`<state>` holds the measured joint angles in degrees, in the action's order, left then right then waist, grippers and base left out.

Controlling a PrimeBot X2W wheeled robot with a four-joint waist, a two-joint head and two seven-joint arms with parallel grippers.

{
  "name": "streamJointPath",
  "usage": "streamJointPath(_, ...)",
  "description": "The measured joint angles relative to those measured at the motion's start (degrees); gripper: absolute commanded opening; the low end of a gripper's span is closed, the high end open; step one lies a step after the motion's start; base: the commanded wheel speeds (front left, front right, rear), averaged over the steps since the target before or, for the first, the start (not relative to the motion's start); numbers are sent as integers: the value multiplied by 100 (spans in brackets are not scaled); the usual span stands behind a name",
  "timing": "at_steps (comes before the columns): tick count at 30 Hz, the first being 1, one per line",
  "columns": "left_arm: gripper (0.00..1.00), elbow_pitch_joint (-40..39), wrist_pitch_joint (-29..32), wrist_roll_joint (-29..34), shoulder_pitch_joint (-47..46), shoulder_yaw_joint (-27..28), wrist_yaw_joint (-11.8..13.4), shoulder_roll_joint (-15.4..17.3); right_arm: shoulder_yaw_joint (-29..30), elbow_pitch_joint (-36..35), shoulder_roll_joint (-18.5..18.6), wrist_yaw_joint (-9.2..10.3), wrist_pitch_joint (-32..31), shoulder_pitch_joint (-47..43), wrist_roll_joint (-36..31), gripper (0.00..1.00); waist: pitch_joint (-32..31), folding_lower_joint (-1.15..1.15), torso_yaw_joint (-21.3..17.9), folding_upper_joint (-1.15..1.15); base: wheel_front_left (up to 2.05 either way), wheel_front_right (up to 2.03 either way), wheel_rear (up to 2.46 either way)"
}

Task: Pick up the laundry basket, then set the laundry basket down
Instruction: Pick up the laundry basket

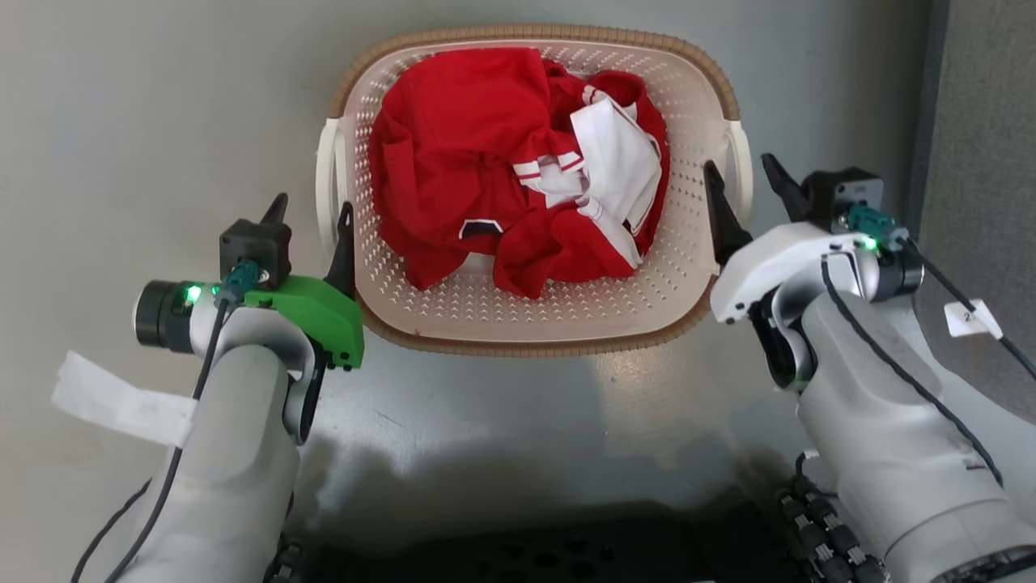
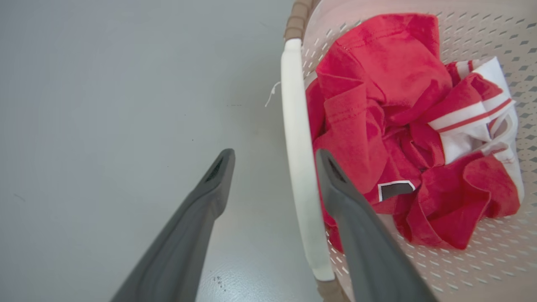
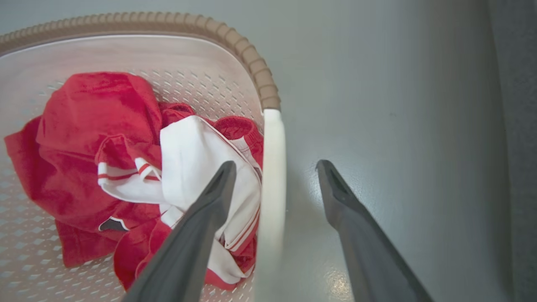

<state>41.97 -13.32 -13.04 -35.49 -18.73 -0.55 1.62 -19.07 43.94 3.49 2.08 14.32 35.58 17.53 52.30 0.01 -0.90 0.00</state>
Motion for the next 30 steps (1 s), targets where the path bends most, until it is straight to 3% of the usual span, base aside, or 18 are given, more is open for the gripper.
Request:
streamJointPath(17, 100, 601, -44, -431, -480, -225, -2, -26, -335, 302, 7, 3, 2, 408, 301, 100, 309, 0, -10, 0, 0, 0, 0)
streamJointPath(18, 96, 627, -44, -445, -502, -245, -2, -26, -354, 325, 7, 3, 2, 421, 331, 93, 314, 0, -9, 0, 0, 0, 0)
streamJointPath(19, 85, 689, -75, -468, -561, -296, -2, -30, -397, 385, 7, 3, 2, 431, 367, 75, 322, 0, -8, 0, 0, 0, 0)
streamJointPath(21, 71, 733, -87, -494, -596, -345, -2, -34, -456, 472, 7, 3, 3, 444, 387, 50, 326, 0, -7, 0, 0, 0, 0)
streamJointPath(22, 67, 746, -89, -500, -609, -363, -2, -44, -493, 519, 7, 3, 3, 450, 412, 47, 327, 0, -7, 0, 0, 0, 0)
streamJointPath(23, 40, 760, -91, -528, -626, -375, -2, -55, -525, 564, 7, 3, 4, 456, 434, 34, 327, 0, -8, 0, 0, 0, 0)
streamJointPath(24, 17, 773, -91, -599, -643, -389, -3, -58, -548, 599, 7, 1, 4, 460, 445, 11, 326, 0, -8, 0, 0, 0, 0)
streamJointPath(25, 0, 787, -91, -657, -659, -416, -29, -79, -576, 613, -16, 0, 9, 472, 471, 0, 324, 0, -9, 0, 0, 0, 0)
streamJointPath(30, 0, 928, -93, -786, -683, -480, -37, -118, -641, 728, -65, 3, 9, 526, 654, 0, 270, 0, -16, 0, 0, 0, 0)
